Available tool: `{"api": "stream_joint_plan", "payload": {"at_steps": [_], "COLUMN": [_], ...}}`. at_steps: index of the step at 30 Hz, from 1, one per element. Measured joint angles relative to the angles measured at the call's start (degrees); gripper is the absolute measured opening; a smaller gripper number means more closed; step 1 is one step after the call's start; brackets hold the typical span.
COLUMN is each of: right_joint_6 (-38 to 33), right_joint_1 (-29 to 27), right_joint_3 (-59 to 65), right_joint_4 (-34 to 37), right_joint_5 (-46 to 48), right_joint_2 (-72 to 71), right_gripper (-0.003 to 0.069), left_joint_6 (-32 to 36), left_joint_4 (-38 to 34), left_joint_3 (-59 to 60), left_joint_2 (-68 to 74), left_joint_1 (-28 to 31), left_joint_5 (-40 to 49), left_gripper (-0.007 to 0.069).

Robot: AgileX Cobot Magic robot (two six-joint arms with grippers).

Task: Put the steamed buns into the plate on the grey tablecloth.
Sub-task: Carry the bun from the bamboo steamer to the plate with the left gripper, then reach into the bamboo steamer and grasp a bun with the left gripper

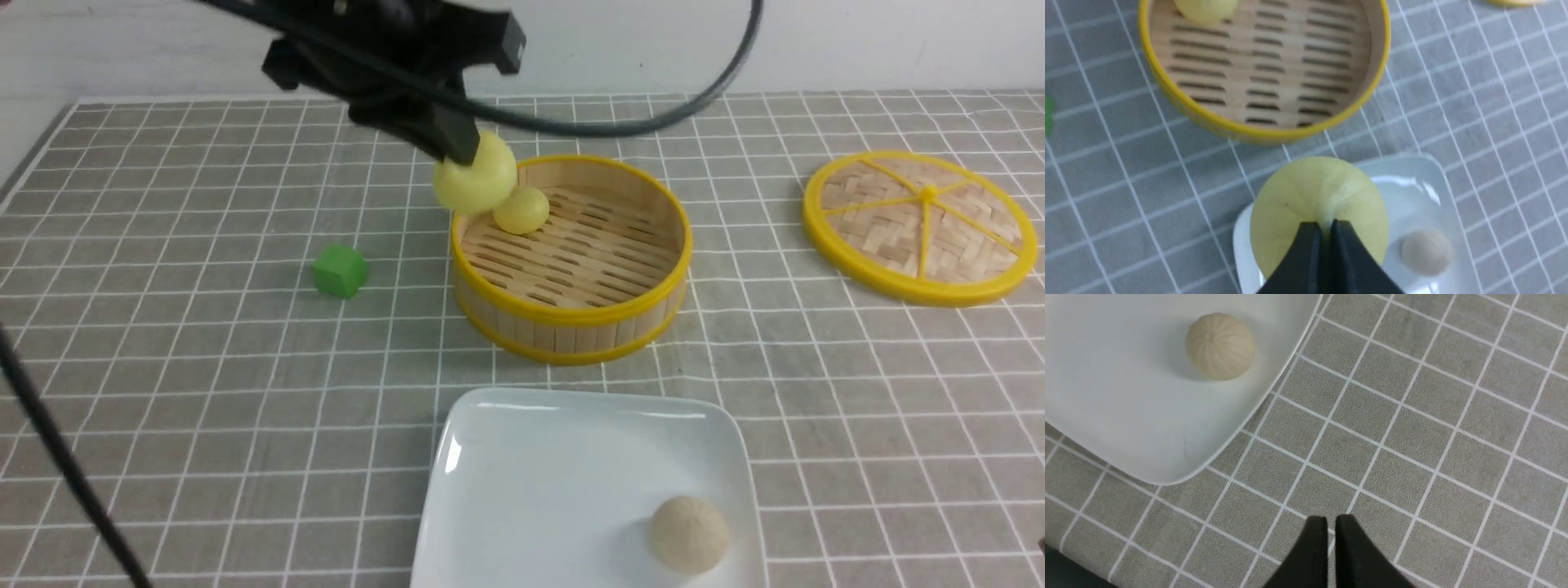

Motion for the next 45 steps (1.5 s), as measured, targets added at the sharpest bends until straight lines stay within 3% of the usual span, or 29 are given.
{"api": "stream_joint_plan", "payload": {"at_steps": [4, 8, 16, 20, 25, 28, 31, 37, 45], "right_joint_6": [0.0, 0.0, 0.0, 0.0, 0.0, 0.0, 0.0, 0.0, 0.0], "right_joint_1": [0.0, 0.0, 0.0, 0.0, 0.0, 0.0, 0.0, 0.0, 0.0], "right_joint_3": [0.0, 0.0, 0.0, 0.0, 0.0, 0.0, 0.0, 0.0, 0.0], "right_joint_4": [0.0, 0.0, 0.0, 0.0, 0.0, 0.0, 0.0, 0.0, 0.0], "right_joint_5": [0.0, 0.0, 0.0, 0.0, 0.0, 0.0, 0.0, 0.0, 0.0], "right_joint_2": [0.0, 0.0, 0.0, 0.0, 0.0, 0.0, 0.0, 0.0, 0.0], "right_gripper": [0.0057, 0.0063, 0.0076, 0.0081, 0.0087, 0.0092, 0.0095, 0.0103, 0.0111], "left_joint_6": [1.1, 1.2, -1.2, -1.4, -2.5, -4.3, -8.5, -17.7, -19.2], "left_joint_4": [-0.1, -0.1, 0.5, 0.1, -0.1, 1.3, 5.1, 12.1, 11.3], "left_joint_3": [13.5, 22.9, 26.0, 26.0, 25.5, 21.3, 15.6, -4.2, -26.8], "left_joint_2": [-2.2, -0.8, 4.2, 6.0, 6.3, 6.4, 6.9, 13.8, 30.9], "left_joint_1": [-4.3, -9.3, -10.8, -10.8, -10.8, -10.8, -10.8, -7.3, -0.1], "left_joint_5": [-1.1, -8.1, -18.0, -19.5, -20.1, -20.1, -19.6, -15.7, -11.2], "left_gripper": [0.0019, 0.0021, 0.0043, 0.0121, 0.0315, 0.0419, 0.0469, 0.0484, 0.0484]}}
